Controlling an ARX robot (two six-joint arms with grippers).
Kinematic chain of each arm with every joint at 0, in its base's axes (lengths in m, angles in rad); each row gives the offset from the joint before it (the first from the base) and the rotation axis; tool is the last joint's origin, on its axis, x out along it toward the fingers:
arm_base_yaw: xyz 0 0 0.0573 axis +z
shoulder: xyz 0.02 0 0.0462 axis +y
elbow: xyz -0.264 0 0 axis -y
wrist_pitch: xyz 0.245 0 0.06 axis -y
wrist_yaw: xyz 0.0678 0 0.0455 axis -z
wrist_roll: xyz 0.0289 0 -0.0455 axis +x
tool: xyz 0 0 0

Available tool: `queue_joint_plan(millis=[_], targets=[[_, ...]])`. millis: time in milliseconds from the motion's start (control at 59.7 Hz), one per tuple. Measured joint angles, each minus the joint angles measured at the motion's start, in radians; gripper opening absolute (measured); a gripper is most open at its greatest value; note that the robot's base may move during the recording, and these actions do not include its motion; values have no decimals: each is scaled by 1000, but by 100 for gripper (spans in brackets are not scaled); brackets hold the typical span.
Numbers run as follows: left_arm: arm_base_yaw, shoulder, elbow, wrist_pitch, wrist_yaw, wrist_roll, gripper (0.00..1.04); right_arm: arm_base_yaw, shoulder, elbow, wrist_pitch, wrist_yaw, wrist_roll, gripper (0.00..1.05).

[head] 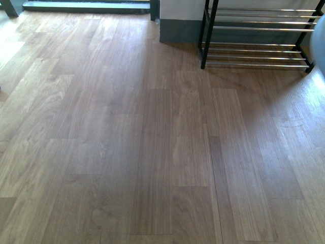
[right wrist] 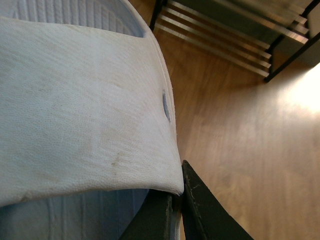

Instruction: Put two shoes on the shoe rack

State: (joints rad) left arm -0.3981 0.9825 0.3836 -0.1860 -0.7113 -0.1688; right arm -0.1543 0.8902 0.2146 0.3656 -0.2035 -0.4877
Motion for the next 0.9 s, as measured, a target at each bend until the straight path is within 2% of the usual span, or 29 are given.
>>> queue_joint_plan(millis=[134,904], targets=[[0,0,0,0,0,0,2,2,-120,3,-9,1,-7,1],[2,0,-1,0,-3,0,2,6,-119,-11,-16,-3,-18,1]])
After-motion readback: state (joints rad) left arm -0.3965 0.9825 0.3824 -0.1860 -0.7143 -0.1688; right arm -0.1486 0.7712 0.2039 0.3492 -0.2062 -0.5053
